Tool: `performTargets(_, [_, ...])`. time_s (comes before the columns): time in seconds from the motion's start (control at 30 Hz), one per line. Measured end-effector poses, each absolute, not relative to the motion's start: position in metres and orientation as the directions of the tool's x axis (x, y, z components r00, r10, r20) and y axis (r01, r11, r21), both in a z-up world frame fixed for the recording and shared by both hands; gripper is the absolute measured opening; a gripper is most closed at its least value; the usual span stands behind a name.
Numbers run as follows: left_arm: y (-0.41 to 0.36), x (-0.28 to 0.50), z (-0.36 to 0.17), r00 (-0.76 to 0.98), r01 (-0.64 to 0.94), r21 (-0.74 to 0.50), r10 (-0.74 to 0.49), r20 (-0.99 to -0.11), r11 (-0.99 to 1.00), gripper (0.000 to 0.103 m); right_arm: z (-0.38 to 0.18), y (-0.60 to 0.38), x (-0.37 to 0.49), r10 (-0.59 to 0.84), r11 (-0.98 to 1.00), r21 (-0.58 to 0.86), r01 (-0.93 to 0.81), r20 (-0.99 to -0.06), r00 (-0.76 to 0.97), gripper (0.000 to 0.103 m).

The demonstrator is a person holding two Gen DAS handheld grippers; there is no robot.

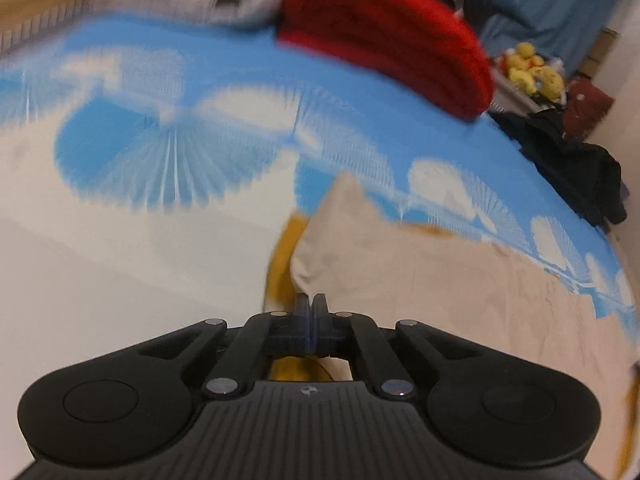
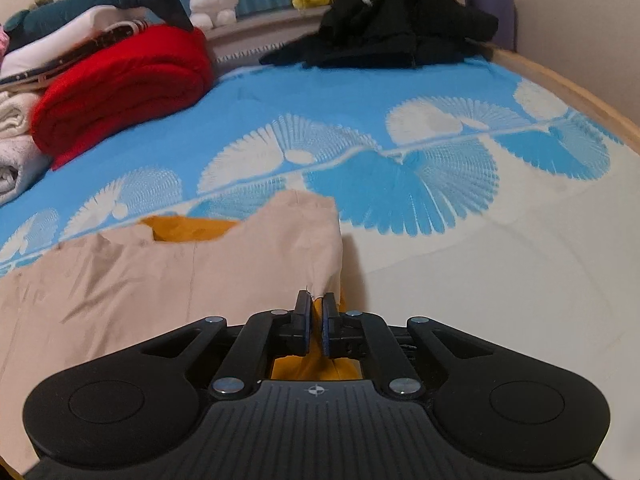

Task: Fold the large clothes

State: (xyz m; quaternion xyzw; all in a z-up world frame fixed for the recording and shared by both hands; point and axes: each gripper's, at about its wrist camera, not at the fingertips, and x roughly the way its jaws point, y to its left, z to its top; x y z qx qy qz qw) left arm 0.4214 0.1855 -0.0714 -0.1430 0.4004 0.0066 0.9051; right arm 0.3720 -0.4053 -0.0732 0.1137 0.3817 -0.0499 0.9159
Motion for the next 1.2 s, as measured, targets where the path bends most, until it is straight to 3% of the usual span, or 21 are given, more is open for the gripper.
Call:
performTargets(0.13, [0.182, 0.411, -0.040, 0.817, -0.130, -0.234, -0.030, -0.576, 0.964, 0.000, -0.047, -0.403, 0.365, -0.016, 0.960, 0.220, 0.176, -0.581, 0.814, 0.003])
performTargets(0.2, [0.180, 0.415, -0.044, 0.808, -0.161, -0.210, 0.006, -0.589, 0.964, 0.000, -0.034, -0.400, 0.362, -0.018, 0.955, 0.248, 0.162, -0.498, 0.867, 0.003])
performTargets(0.27, [0.179, 0.422, -0.056, 0.771, -0.182, -0.194, 0.018, -0.637, 0.964, 0.002, -0.032, -0.394, 0.364, -0.051, 0.959, 0.224, 0.175, -0.471, 0.881, 0.004])
performTargets(0.33, [0.179, 0.428, -0.067, 0.722, -0.206, -0.184, 0.023, -0.691, 0.961, 0.010, -0.041, -0.393, 0.374, -0.078, 0.950, 0.221, 0.221, -0.518, 0.852, 0.008])
performTargets(0.4, [0.182, 0.431, -0.074, 0.668, -0.230, -0.161, 0.035, -0.743, 0.960, 0.041, -0.056, -0.395, 0.385, -0.089, 0.933, 0.227, 0.278, -0.604, 0.792, 0.014])
performTargets(0.43, [0.182, 0.428, -0.073, 0.666, -0.226, -0.151, 0.039, -0.745, 0.962, 0.043, -0.063, -0.395, 0.388, -0.091, 0.932, 0.215, 0.293, -0.644, 0.760, 0.014])
performTargets(0.53, [0.187, 0.419, -0.062, 0.679, -0.175, -0.166, -0.004, -0.734, 0.970, 0.043, -0.074, -0.393, 0.386, -0.118, 0.942, 0.151, 0.300, -0.689, 0.715, 0.014])
performTargets(0.67, [0.180, 0.400, -0.047, 0.672, -0.013, -0.254, -0.179, -0.719, 0.967, 0.043, -0.072, -0.401, 0.374, -0.047, 0.954, 0.184, 0.238, -0.692, 0.720, 0.014])
performTargets(0.8, [0.160, 0.381, -0.054, 0.554, 0.199, -0.296, -0.356, -0.752, 0.934, 0.047, -0.065, -0.401, 0.350, 0.058, 0.972, 0.205, 0.115, -0.685, 0.726, 0.014])
performTargets(0.83, [0.155, 0.377, -0.062, 0.521, 0.232, -0.271, -0.354, -0.777, 0.934, 0.047, -0.065, -0.399, 0.344, 0.072, 0.976, 0.199, 0.093, -0.689, 0.721, 0.014])
performTargets(0.93, [0.152, 0.366, -0.100, 0.387, 0.242, -0.087, -0.178, -0.905, 0.966, 0.046, -0.080, -0.397, 0.326, 0.092, 0.986, 0.160, 0.050, -0.769, 0.633, 0.014])
performTargets(1.0, [0.159, 0.358, -0.101, 0.373, 0.223, -0.091, -0.171, -0.912, 0.971, 0.046, -0.097, -0.397, 0.315, 0.055, 0.996, 0.085, 0.029, -0.827, 0.559, 0.013])
performTargets(1.13, [0.163, 0.340, -0.081, 0.391, 0.264, -0.144, -0.242, -0.888, 0.954, 0.046, -0.096, -0.407, 0.297, 0.038, 0.997, 0.070, 0.038, -0.840, 0.541, 0.013])
performTargets(1.2, [0.163, 0.332, -0.091, 0.339, 0.289, -0.109, -0.208, -0.917, 0.951, 0.046, -0.096, -0.410, 0.289, 0.034, 0.996, 0.069, 0.048, -0.854, 0.519, 0.013])
